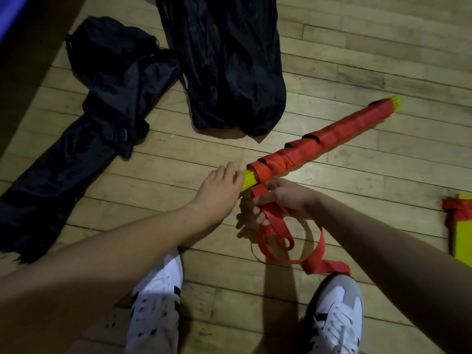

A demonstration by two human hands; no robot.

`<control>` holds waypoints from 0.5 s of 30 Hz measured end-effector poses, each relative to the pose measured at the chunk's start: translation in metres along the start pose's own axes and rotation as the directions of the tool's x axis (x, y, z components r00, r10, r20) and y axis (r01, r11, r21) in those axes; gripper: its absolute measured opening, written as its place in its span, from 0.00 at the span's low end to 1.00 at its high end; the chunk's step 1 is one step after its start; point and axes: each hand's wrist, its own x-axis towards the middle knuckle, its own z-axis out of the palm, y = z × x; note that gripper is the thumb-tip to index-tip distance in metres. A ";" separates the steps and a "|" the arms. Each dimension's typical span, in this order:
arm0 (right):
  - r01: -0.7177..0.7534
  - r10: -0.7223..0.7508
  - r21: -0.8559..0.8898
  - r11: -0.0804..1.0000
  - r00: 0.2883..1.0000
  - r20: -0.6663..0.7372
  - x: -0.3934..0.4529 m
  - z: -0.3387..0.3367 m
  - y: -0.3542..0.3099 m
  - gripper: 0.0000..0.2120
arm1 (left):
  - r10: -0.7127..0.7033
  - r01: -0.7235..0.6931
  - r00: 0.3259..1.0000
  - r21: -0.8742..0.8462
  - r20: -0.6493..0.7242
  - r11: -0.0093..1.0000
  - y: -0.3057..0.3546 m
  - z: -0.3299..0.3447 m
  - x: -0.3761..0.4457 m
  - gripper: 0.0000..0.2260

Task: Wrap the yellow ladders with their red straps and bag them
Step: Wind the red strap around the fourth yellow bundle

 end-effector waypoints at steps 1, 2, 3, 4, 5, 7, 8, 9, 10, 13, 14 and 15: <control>-0.005 0.004 0.024 1.000 1.000 0.028 -0.002 0.000 0.001 0.03 | -0.042 0.042 0.999 -0.043 0.013 0.998 0.002 -0.001 0.001 0.20; 0.000 -0.002 0.045 0.999 0.999 0.054 -0.004 0.002 0.002 0.04 | -0.091 0.092 0.996 -0.085 0.024 0.992 0.004 -0.002 0.002 0.18; 0.009 -0.014 0.068 0.998 0.997 0.073 -0.005 0.002 0.002 0.06 | -0.139 0.142 0.990 -0.121 0.033 0.982 0.004 -0.002 0.004 0.17; 0.021 -0.029 0.090 0.996 0.996 0.084 -0.006 0.003 0.003 0.09 | -0.179 0.184 0.983 -0.152 0.045 0.971 0.003 -0.003 0.005 0.15; 0.034 -0.044 0.109 0.993 0.995 0.086 -0.006 0.003 0.002 0.11 | -0.201 0.208 0.978 -0.167 0.056 0.964 0.002 -0.004 0.007 0.15; 0.059 -0.070 0.135 0.989 0.994 0.079 -0.006 0.002 0.000 0.14 | -0.202 0.209 0.977 -0.138 0.065 0.968 -0.002 -0.006 0.012 0.13; 0.072 -0.083 0.138 0.988 0.994 0.074 -0.006 0.002 -0.001 0.14 | -0.208 0.215 0.976 -0.113 0.067 0.970 -0.006 -0.008 0.015 0.13; 0.085 -0.094 0.133 0.987 0.993 0.067 -0.006 0.001 -0.003 0.14 | -0.228 0.234 0.971 -0.092 0.064 0.968 -0.012 -0.011 0.018 0.14; 0.097 -0.104 0.125 0.987 0.993 0.055 -0.005 0.001 -0.004 0.13 | -0.258 0.262 0.964 -0.072 0.061 0.962 -0.018 -0.014 0.023 0.15; 0.122 -0.122 0.061 0.991 0.993 0.003 -0.001 -0.003 -0.007 0.13 | -0.294 0.295 0.955 -0.014 0.046 0.955 -0.032 -0.021 0.034 0.19; 0.128 -0.128 0.042 0.991 0.992 -0.012 0.001 -0.004 -0.009 0.13 | -0.282 0.281 0.958 0.017 0.049 0.959 -0.034 -0.020 0.035 0.19; 0.132 -0.131 0.035 0.991 0.991 -0.023 0.002 -0.005 -0.011 0.12 | -0.255 0.253 0.966 0.050 0.047 0.966 -0.034 -0.018 0.035 0.17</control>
